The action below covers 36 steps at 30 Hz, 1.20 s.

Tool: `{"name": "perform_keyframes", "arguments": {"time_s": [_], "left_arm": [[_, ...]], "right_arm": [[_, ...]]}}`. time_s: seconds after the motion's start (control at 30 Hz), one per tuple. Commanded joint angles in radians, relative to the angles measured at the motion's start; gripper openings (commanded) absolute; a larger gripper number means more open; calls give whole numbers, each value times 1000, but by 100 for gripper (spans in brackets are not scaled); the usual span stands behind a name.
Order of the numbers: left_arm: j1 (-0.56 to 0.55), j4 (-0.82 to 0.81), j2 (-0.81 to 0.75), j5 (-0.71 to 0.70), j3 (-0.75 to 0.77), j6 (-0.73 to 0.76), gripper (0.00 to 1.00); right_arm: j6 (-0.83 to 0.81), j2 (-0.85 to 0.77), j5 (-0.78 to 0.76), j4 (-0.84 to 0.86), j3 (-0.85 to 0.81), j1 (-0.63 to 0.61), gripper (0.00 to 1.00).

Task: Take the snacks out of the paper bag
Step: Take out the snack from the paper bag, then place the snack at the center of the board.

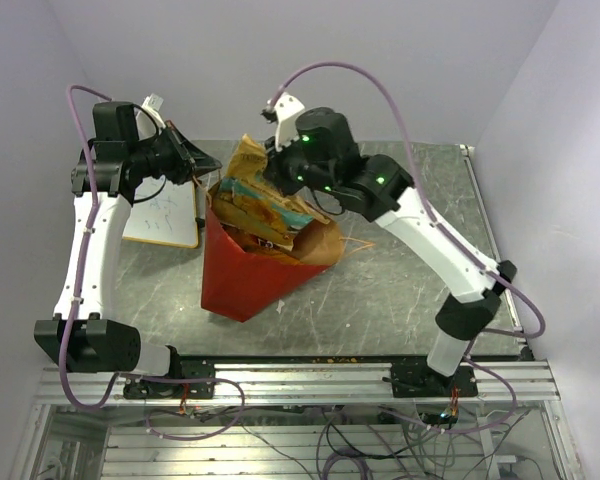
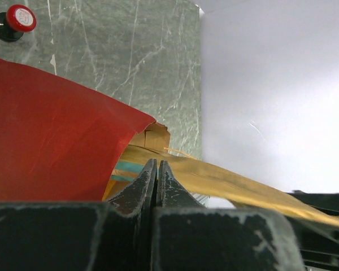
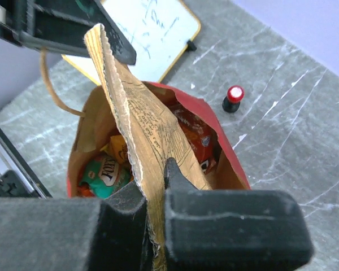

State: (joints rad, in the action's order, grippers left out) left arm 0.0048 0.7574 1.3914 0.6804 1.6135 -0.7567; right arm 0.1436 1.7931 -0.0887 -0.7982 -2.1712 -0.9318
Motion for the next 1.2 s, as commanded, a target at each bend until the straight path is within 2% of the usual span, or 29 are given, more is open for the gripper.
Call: {"name": "perform_keyframes", "arguments": {"time_s": [0.0,0.27,0.43,0.53,0.67,0.9,1.0,1.17], "left_arm": [[5,-5,-18,11,35,13,7],[3,23,2,7,67,27,7],[0,7,-5,12,59,19,7],[-2,18,-4,19,58,27,7],[-9,54,12,1,92,71,7],[-9,80,50,-17,135,102,7],[-36,97,64,-26,145,116,7],[-55,113,77,-69,144,134,7]], "right_arm": [[26,-167,-83,165,-14,-5,0],[-90,-238,-336,194,-133,-3,0],[-200,-269,-584,306,-77,13,0],[-231,-253,-627,364,-31,84,0],[-100,-168,-458,297,-70,323,0],[25,-42,-333,375,47,527,0],[167,21,-232,394,90,614,0],[511,176,87,442,74,726,0]]}}
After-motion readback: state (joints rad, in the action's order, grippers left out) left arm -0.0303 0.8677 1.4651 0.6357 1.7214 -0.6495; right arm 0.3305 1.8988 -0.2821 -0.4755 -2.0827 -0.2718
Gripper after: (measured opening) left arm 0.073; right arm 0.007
